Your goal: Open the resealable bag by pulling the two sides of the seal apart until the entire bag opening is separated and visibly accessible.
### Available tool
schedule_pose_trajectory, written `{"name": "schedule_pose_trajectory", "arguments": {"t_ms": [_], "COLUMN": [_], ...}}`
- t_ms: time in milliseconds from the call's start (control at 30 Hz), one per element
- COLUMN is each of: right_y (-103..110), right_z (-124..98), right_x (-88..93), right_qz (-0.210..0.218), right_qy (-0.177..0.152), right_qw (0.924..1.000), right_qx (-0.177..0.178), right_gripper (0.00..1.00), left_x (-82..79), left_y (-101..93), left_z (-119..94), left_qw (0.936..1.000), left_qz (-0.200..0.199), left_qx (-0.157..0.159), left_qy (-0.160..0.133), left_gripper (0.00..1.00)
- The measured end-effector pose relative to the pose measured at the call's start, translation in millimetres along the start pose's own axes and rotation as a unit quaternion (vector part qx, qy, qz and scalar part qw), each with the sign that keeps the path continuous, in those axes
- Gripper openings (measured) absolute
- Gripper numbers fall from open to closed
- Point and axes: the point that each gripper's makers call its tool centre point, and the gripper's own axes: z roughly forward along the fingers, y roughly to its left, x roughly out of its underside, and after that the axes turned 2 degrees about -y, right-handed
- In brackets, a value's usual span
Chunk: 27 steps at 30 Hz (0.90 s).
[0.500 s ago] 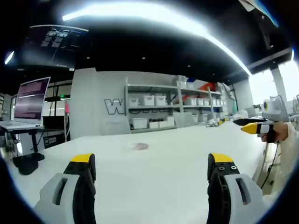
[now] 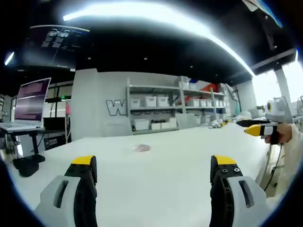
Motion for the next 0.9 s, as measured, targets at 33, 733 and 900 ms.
{"name": "schedule_pose_trajectory", "arguments": {"t_ms": [33,733,900], "right_y": [0.1,2.7,2.5], "right_z": [-0.1,-1.3,-2.0], "right_x": [-0.2,0.4,0.9], "right_qz": [0.000,-0.007,-0.008], "right_qy": [0.000,0.002,0.003], "right_qw": [1.0000,1.0000,1.0000], "right_qx": [0.000,-0.002,-0.002], "right_gripper": [0.75,0.75,0.75], "left_x": [-0.1,-0.2,0.4], "left_y": [-0.1,-0.1,-1.0], "left_z": [0.0,-1.8,-1.5], "left_qw": [1.0000,1.0000,1.0000], "left_qz": [0.000,0.000,0.002], "left_qx": [0.000,-0.001,0.001], "left_qy": [0.000,-0.001,0.000], "left_gripper": [0.98,0.98,0.98]}}
